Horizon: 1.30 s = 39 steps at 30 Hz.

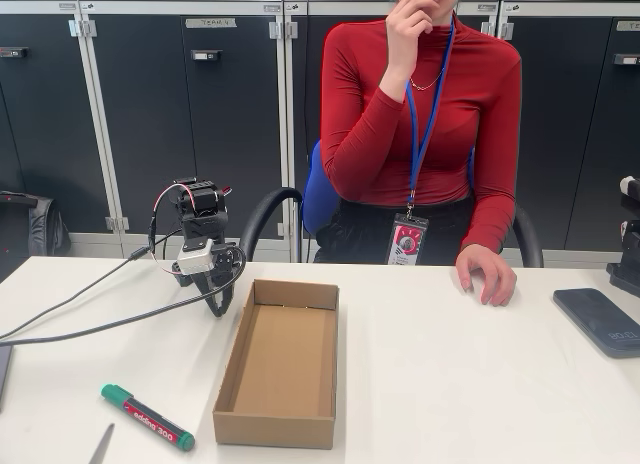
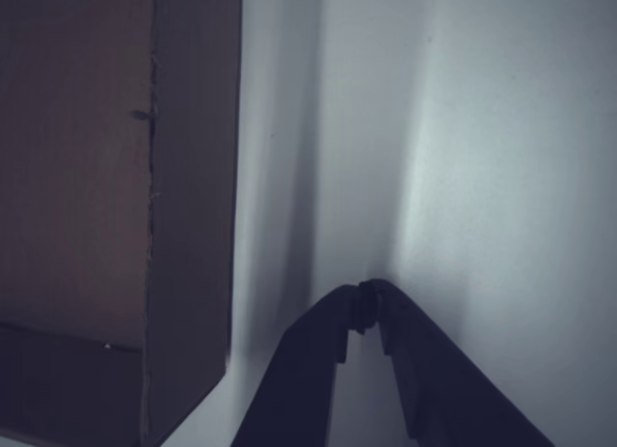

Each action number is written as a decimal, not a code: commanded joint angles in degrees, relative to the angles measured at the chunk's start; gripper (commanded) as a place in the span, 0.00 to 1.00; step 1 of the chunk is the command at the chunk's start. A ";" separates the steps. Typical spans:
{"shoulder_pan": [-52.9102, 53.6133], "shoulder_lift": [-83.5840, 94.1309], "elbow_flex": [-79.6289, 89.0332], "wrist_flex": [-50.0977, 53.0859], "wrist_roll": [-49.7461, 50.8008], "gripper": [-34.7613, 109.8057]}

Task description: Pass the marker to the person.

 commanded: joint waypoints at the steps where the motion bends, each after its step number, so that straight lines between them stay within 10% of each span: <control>1: 1.76 0.88 0.97 0.26 -1.23 0.21; 39: 2.29 0.79 -0.88 -6.94 1.05 0.21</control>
